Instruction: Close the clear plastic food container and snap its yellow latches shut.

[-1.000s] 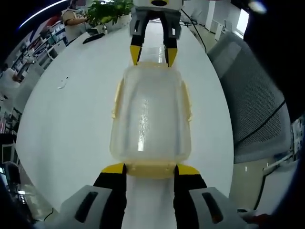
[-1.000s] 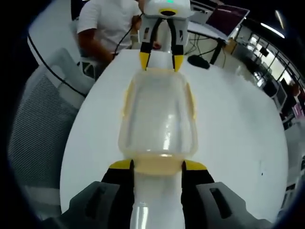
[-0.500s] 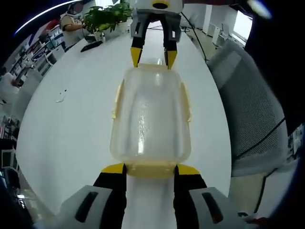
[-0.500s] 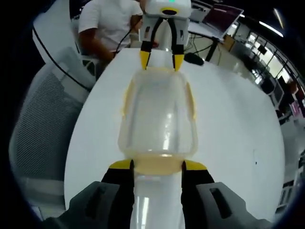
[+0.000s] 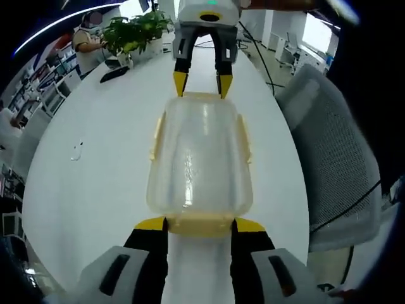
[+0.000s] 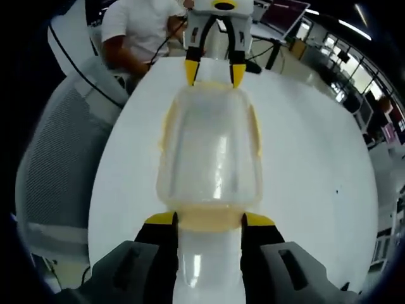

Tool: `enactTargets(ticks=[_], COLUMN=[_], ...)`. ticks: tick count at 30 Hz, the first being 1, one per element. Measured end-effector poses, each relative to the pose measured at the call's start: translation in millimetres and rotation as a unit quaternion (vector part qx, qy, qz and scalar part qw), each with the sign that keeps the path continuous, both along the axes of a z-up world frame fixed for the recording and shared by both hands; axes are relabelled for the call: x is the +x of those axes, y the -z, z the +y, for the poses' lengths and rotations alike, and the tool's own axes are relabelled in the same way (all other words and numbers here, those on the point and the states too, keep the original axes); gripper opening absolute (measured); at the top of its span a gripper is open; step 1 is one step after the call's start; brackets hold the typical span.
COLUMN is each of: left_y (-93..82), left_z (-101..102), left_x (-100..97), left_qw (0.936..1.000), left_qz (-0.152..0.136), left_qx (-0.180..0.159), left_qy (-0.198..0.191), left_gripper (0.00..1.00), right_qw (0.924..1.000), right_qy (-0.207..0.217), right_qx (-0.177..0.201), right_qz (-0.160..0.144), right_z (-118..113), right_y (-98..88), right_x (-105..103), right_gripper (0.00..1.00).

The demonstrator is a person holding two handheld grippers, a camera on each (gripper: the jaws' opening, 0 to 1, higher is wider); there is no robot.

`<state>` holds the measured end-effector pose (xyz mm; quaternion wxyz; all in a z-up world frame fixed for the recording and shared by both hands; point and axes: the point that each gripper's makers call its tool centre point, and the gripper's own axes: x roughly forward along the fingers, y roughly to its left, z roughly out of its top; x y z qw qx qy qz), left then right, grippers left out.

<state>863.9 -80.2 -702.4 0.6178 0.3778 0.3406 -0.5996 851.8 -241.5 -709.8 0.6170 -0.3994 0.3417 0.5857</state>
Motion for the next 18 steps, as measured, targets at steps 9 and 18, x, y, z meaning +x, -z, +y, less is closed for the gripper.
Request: enactTargets(ticks=[9, 18], left_y=[1.3, 1.5], left_z=[-31.6, -58.0], left_x=[4.3, 6.9], left_qw=[0.9999, 0.9999], left_qz=[-0.003, 0.000], left_qx=[-0.007, -0.015], left_qy=[0.007, 0.008], left_gripper=[0.32, 0.32], right_qw=[0.9998, 0.9994], right_qy=[0.010, 0.010], right_qx=[-0.016, -0.033], right_qz=[-0.002, -0.004], right_z=[-32.7, -58.3], right_y=[1.2, 0.8], right_x=[2.9, 5.5], right_gripper=[0.34, 0.35])
